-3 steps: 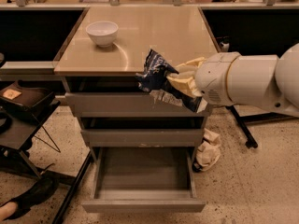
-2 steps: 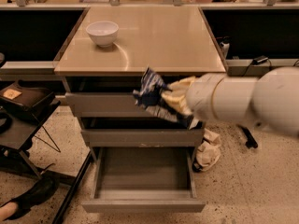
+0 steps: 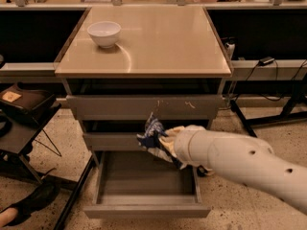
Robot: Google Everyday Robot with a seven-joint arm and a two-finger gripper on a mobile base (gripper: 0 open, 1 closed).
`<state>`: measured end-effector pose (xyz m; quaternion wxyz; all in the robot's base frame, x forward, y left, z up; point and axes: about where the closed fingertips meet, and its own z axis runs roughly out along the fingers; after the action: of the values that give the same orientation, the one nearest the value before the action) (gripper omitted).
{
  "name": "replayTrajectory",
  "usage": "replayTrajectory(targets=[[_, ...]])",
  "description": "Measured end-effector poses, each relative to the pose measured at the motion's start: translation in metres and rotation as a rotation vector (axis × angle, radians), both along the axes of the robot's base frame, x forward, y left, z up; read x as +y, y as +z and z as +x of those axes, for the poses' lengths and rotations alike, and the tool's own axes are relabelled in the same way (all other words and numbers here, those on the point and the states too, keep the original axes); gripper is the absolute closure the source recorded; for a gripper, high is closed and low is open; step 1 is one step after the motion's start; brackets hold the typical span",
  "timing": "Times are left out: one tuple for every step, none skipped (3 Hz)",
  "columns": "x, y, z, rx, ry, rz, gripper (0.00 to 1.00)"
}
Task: Place blue chip bag into bottom drawer
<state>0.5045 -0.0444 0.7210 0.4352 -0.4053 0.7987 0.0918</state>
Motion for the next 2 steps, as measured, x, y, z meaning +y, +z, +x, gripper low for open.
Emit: replayTrajectory(targets=[[-0.026,-0.095,-0.013,0.145,-0.134,0.041,1.00],[-0.040,-0.123,-0.022,0.170,-0.176,0.027,1.00]])
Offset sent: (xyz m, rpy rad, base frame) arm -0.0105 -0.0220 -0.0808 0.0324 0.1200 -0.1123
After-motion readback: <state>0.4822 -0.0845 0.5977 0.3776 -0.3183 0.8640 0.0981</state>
